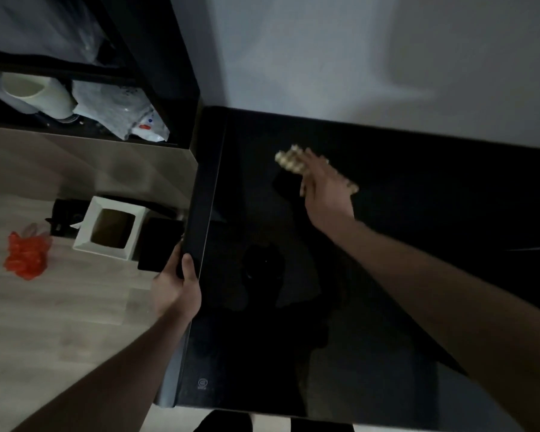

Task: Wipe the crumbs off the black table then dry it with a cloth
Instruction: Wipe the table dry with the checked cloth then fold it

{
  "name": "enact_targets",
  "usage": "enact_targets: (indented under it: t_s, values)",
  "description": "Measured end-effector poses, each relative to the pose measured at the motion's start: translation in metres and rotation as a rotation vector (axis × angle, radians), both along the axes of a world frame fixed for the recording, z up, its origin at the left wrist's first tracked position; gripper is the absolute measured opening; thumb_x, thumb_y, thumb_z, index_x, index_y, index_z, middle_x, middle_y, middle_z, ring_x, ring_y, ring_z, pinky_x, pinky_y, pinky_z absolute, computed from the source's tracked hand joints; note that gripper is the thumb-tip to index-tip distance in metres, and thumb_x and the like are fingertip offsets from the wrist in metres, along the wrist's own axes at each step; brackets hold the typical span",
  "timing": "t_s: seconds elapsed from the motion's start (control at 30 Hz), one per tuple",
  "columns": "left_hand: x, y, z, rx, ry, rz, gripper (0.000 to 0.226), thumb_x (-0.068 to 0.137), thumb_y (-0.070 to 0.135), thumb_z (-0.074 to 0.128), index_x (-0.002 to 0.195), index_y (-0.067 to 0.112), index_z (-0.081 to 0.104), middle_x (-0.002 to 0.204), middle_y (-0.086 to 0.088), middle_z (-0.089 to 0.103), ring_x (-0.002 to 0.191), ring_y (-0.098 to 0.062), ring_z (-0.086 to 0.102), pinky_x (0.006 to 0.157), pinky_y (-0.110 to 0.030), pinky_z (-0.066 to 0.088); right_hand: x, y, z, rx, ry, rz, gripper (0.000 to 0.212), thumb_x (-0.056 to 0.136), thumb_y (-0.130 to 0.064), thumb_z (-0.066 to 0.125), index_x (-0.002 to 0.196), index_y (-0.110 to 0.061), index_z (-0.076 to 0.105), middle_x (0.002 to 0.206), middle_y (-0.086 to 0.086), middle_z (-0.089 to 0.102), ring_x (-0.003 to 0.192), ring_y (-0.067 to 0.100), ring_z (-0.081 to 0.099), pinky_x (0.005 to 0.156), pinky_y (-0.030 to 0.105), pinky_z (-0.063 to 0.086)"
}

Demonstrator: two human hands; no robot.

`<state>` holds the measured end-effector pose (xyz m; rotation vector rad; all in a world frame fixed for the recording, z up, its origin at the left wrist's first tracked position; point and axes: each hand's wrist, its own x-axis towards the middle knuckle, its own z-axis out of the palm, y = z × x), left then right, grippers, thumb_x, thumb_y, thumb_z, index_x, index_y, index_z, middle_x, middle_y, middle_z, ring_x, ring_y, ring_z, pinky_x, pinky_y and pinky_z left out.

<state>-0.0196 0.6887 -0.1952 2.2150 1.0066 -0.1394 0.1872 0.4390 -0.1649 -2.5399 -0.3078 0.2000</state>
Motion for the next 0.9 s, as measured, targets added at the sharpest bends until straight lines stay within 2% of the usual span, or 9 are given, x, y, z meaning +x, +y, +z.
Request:
enact_targets:
  t_s: [0.13, 0.23, 0.3, 0.47, 0.57, 0.67, 0.73, 0.8, 0.9]
  values:
    - [-0.003, 0.005, -0.011, 0.018, -0.024, -0.007, 0.048, 0.104, 0.051, 0.029, 0.149, 0.044, 0.044, 0.084, -0.004, 0.073, 0.074, -0.029, 0.069, 0.061, -0.036, 0.056, 0.090, 0.022, -0.014, -0.103, -0.037, -0.003, 0.057, 0.103, -0.013, 0.041, 0.159, -0.024, 0.039, 0.169, 0.003, 0.032, 0.155, 0.035, 0.030, 0.124, 0.056, 0.026]
    - [-0.001, 0.006, -0.015, 0.019, -0.023, -0.006, 0.044, 0.107, 0.044, 0.034, 0.149, 0.041, 0.047, 0.081, -0.005, 0.073, 0.070, -0.025, 0.068, 0.055, -0.028, 0.045, 0.094, 0.034, -0.039, -0.271, 0.042, 0.007, 0.057, 0.106, -0.026, 0.038, 0.162, -0.033, 0.029, 0.175, 0.000, 0.013, 0.159, 0.040, 0.010, 0.127, 0.062, 0.008]
    - [-0.001, 0.006, -0.015, 0.021, -0.017, 0.011, 0.044, 0.107, 0.044, 0.035, 0.150, 0.042, 0.047, 0.080, -0.006, 0.073, 0.068, -0.025, 0.067, 0.055, -0.030, 0.048, 0.074, 0.038, -0.047, -0.315, 0.026, 0.012, 0.058, 0.106, -0.028, 0.037, 0.163, -0.033, 0.026, 0.175, 0.000, 0.009, 0.161, 0.038, 0.005, 0.127, 0.060, 0.006]
    - [-0.001, 0.003, -0.008, 0.008, -0.013, -0.002, 0.046, 0.107, 0.045, 0.033, 0.151, 0.041, 0.045, 0.090, -0.007, 0.075, 0.077, -0.027, 0.069, 0.064, -0.037, 0.056, -0.015, 0.017, -0.040, -0.290, 0.007, 0.226, 0.060, 0.106, -0.031, 0.032, 0.165, -0.031, 0.021, 0.176, 0.000, 0.007, 0.162, 0.033, 0.002, 0.129, 0.055, 0.009]
    - [0.001, 0.001, -0.001, 0.008, 0.010, -0.025, 0.046, 0.107, 0.046, 0.031, 0.151, 0.040, 0.044, 0.104, -0.007, 0.075, 0.087, -0.026, 0.067, 0.072, -0.037, 0.054, -0.099, -0.005, -0.035, -0.264, 0.063, 0.294, 0.062, 0.105, -0.033, 0.033, 0.166, -0.029, 0.019, 0.176, -0.001, 0.004, 0.162, 0.032, -0.003, 0.129, 0.056, 0.011]
    - [0.002, -0.002, 0.007, -0.026, 0.028, -0.014, 0.047, 0.107, 0.046, 0.032, 0.152, 0.038, 0.044, 0.116, -0.008, 0.075, 0.099, -0.029, 0.068, 0.084, -0.041, 0.057, -0.189, -0.025, -0.026, -0.239, 0.135, 0.371, 0.064, 0.105, -0.030, 0.034, 0.166, -0.030, 0.015, 0.176, -0.002, -0.004, 0.162, 0.030, -0.009, 0.130, 0.054, 0.006]
    - [0.001, -0.002, 0.010, -0.062, 0.044, 0.019, 0.053, 0.107, 0.050, 0.033, 0.156, 0.033, 0.041, 0.128, -0.008, 0.072, 0.115, -0.032, 0.067, 0.094, -0.043, 0.057, -0.248, -0.042, -0.021, -0.193, 0.141, 0.444, 0.068, 0.101, -0.026, 0.044, 0.165, -0.030, 0.022, 0.176, -0.004, 0.000, 0.162, 0.028, -0.003, 0.131, 0.051, 0.007]
    - [0.000, -0.002, 0.009, -0.071, 0.029, 0.029, 0.057, 0.105, 0.054, 0.033, 0.157, 0.032, 0.038, 0.125, -0.009, 0.073, 0.113, -0.032, 0.068, 0.093, -0.046, 0.059, -0.297, -0.056, -0.016, -0.180, 0.146, 0.521, 0.075, 0.090, -0.019, 0.051, 0.162, -0.030, 0.033, 0.175, -0.004, 0.010, 0.162, 0.025, 0.007, 0.129, 0.047, 0.014]
    - [-0.001, -0.001, 0.006, -0.053, -0.005, 0.020, 0.058, 0.103, 0.054, 0.032, 0.155, 0.030, 0.042, 0.117, -0.010, 0.075, 0.106, -0.034, 0.070, 0.089, -0.048, 0.060, -0.332, -0.071, -0.007, -0.127, 0.188, 0.579, 0.082, 0.075, -0.015, 0.049, 0.156, -0.031, 0.045, 0.171, -0.007, 0.028, 0.159, 0.019, 0.023, 0.122, 0.042, 0.026]
